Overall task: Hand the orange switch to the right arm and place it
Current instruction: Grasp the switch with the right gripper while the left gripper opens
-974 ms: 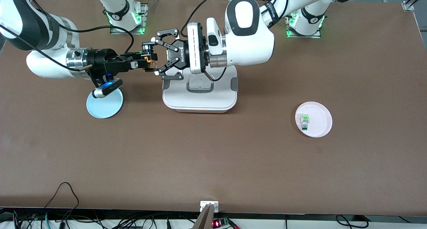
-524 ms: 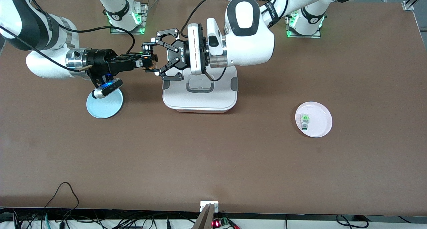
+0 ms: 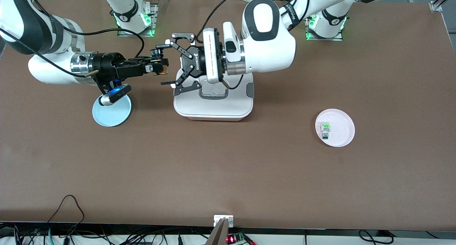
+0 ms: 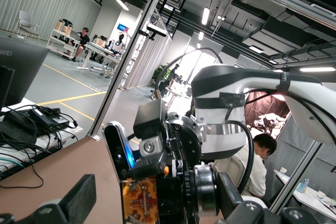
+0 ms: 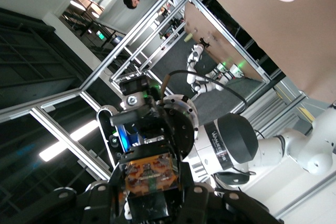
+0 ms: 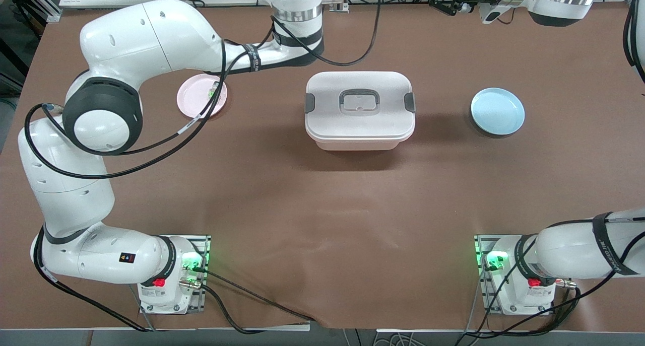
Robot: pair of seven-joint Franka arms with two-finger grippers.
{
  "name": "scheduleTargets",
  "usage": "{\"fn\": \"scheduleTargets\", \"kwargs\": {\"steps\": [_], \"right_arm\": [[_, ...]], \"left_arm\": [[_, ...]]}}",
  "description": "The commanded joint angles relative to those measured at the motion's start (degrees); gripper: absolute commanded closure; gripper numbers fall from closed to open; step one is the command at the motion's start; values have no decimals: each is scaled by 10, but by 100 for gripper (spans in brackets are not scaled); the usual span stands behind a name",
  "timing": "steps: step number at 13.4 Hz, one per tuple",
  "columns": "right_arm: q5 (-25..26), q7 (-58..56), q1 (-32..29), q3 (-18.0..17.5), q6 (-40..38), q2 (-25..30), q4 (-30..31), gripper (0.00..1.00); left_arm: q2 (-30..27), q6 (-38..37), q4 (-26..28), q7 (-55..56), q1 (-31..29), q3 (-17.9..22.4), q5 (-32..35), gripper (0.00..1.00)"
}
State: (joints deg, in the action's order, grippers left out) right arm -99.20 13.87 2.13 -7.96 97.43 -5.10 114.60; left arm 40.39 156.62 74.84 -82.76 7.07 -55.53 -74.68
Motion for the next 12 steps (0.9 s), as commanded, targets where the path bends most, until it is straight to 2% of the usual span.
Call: {"fn": "scheduleTargets", "kwargs": {"steps": [1,2,4,6,7,9,10,12], "right_arm": [[-3,5,2,0,-12,-2,-11,100],[17,-7,1,0,-13,-3,-24,100],[123,-25,-4,3,-19,-22,-78,100],[224,-40,-18,5,-52,-45,-133,100],[271,-69,-25,5,-65,-54,-150,100],[367,-133,-34,5,-79,-64,-169,100],[438,-170,-34,5,-80,-64,-175,100],[554,-268,-31,4,-81,-64,-171,100]], "left_arm": [[1,-38,-6,-9,-55,0,-10,0],[0,-60,-5,-10,-73,2,-8,0],[0,-84,-3,-23,-109,8,10,0],[2,-88,-4,-57,-155,11,95,0],[1,-94,-3,-55,-177,11,106,0],[5,-178,-5,-56,-216,17,110,0],[1,-229,-6,-57,-239,40,128,0],[1,-357,-12,-55,-282,64,203,0]]}}
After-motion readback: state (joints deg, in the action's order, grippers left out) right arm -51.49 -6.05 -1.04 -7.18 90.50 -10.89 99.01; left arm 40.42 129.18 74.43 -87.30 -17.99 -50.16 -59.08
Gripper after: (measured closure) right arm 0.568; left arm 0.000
